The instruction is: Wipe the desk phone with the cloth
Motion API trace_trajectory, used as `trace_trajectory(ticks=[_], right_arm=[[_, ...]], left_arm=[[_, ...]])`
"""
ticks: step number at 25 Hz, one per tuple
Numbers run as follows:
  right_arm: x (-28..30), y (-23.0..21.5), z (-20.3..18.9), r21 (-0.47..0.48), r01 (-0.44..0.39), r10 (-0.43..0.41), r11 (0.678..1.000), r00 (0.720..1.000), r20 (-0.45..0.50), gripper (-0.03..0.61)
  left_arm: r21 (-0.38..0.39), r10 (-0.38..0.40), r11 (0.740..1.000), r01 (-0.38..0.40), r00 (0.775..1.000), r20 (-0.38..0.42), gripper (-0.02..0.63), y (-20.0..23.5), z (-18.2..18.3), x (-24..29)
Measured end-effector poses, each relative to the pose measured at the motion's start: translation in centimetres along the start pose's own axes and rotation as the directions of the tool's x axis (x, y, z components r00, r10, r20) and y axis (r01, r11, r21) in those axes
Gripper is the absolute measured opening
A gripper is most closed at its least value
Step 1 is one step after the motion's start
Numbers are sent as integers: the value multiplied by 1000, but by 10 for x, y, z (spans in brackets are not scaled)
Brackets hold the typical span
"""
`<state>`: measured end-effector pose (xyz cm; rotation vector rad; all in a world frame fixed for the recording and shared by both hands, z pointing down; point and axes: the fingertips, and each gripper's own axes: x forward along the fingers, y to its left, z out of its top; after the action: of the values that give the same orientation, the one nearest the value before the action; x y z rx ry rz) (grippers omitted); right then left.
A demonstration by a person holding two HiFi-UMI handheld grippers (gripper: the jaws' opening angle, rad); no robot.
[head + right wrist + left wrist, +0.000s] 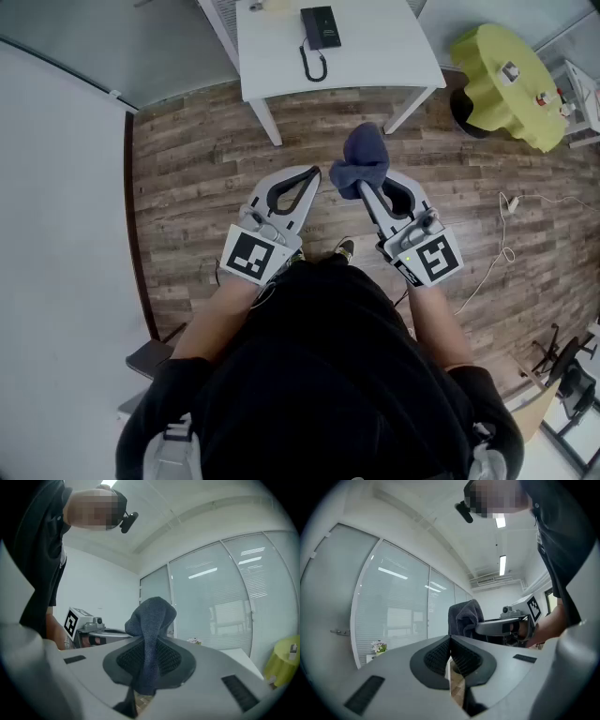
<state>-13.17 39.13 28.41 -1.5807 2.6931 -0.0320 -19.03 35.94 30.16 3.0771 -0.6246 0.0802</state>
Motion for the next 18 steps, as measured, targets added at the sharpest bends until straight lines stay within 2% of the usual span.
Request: trace_trajectory(ticks=[6,12,18], right_arm=[[-1,-1,-2,5,0,0,1000,1000,3,63],[-7,-19,-2,44,4,-5,999,1000,23,63],[-18,-34,-1,45,-3,1,999,1000,32,63]], left_arm=[[0,-1,1000,1,1000,0,9,-1,-4,0],[-9,12,1000,-12,1000,12,9,-4,-6,14],[-21,-5,1000,5,1000,-1,9,-16,-8,34]])
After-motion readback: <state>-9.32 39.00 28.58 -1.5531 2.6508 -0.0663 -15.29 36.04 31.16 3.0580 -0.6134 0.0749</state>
